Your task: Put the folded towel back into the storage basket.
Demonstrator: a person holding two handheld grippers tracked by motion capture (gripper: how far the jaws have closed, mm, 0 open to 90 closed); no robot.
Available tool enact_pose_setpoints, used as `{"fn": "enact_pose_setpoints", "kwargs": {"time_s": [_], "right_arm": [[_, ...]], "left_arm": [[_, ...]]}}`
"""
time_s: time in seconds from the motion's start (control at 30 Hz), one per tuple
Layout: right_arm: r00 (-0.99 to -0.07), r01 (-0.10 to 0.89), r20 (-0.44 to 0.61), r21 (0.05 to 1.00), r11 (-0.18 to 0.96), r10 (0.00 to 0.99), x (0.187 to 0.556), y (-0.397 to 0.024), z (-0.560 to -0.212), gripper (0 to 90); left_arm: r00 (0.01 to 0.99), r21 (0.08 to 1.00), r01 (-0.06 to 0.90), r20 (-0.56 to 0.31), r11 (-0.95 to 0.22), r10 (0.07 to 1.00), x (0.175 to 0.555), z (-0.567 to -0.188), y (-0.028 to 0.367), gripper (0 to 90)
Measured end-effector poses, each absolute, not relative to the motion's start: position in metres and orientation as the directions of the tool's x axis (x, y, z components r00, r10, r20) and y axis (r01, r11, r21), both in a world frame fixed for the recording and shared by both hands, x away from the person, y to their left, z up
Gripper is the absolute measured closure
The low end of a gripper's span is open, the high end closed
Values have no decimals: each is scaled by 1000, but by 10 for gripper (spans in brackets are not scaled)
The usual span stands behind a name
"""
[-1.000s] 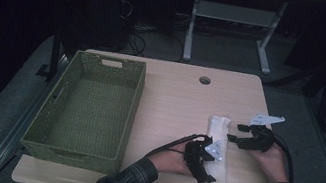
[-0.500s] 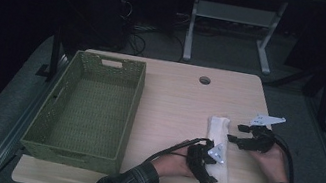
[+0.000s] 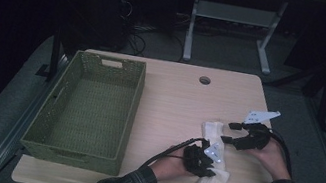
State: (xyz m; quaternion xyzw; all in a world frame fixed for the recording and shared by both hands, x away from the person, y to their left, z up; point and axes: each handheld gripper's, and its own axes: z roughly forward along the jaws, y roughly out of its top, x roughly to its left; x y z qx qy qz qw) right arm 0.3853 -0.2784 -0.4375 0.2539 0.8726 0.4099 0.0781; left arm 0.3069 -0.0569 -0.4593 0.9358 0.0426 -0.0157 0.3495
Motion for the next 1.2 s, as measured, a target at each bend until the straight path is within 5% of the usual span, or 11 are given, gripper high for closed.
{"fn": "enact_pose_setpoints", "kwargs": {"time_s": [0.77,0.87,1.1,1.2], "right_arm": [[-922,331,64,641,693,382,441,-226,-468,325],[-926,322,60,643,695,373,439,-227,-468,368],[-938,311,94,652,691,333,431,-229,-467,724],[-938,317,109,661,681,330,428,-229,-467,789]], "left_arm": [[992,665,128,-85,-736,95,303,-456,-37,783],[991,666,133,-92,-734,96,303,-456,-37,783],[989,676,148,-109,-722,100,304,-452,-34,788],[988,683,157,-117,-713,106,305,-450,-33,791]]}}
